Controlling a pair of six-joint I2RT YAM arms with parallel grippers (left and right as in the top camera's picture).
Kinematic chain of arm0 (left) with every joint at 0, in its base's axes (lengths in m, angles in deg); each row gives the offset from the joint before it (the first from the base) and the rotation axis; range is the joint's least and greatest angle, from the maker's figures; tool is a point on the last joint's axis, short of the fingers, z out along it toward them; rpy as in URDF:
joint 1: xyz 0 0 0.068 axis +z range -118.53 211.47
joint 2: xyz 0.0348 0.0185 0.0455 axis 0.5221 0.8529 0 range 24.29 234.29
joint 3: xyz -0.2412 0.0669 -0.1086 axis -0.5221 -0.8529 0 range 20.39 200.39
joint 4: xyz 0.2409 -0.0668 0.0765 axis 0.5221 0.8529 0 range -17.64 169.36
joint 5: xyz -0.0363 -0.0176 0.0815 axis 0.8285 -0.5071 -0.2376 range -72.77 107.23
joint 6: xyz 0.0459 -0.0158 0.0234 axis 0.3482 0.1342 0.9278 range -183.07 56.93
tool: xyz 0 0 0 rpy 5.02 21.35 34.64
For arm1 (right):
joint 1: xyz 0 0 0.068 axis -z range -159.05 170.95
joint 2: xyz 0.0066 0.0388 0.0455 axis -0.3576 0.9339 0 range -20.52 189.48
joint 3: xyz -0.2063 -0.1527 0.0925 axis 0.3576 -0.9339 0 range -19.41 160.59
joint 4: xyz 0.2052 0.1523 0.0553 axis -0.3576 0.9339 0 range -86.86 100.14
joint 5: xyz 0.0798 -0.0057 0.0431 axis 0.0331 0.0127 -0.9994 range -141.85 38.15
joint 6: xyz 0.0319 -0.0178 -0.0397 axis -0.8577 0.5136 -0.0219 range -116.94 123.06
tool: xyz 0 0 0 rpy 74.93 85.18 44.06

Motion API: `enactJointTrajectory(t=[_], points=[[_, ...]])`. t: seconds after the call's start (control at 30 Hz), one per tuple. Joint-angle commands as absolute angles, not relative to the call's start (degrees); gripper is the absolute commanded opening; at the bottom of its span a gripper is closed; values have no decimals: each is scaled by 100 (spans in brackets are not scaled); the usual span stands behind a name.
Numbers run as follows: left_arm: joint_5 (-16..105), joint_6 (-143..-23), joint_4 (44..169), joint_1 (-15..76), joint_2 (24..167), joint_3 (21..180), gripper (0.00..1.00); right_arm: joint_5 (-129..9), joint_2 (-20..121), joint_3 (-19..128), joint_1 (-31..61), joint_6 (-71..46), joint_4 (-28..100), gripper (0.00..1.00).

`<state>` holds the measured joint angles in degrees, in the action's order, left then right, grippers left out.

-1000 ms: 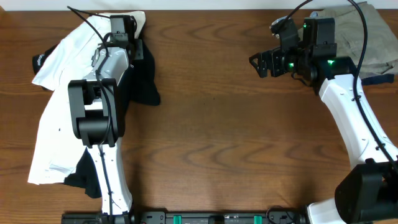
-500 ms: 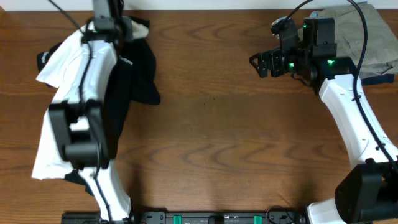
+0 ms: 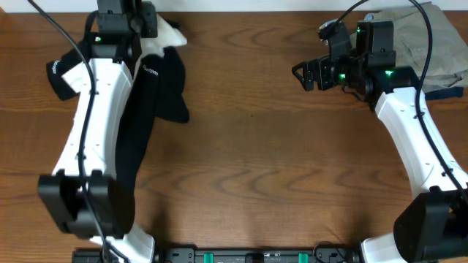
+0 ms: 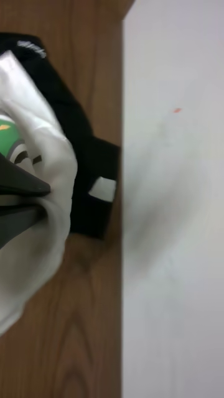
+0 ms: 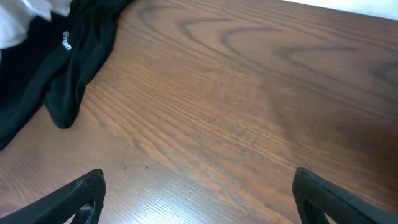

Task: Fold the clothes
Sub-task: 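Lift the white T-shirt with the left gripper toward the right gripper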

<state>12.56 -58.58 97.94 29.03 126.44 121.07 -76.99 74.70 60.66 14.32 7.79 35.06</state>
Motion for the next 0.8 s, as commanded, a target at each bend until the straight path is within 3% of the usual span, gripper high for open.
enactJointTrajectory(t=[0.0, 0.3, 0.77], points=[[1274, -5980, 9763, 2814, 11750, 12190, 6, -7850, 7304, 6062, 1386, 672, 3545, 95], [2166, -6323, 9877, 2175, 10633, 12190, 6, -7931, 6565, 6062, 1403, 624, 3735, 96], [3031, -6682, 9971, 569, 10557, 12188, 6, -7494, 5099, 6062, 1692, 565, 4929, 96]])
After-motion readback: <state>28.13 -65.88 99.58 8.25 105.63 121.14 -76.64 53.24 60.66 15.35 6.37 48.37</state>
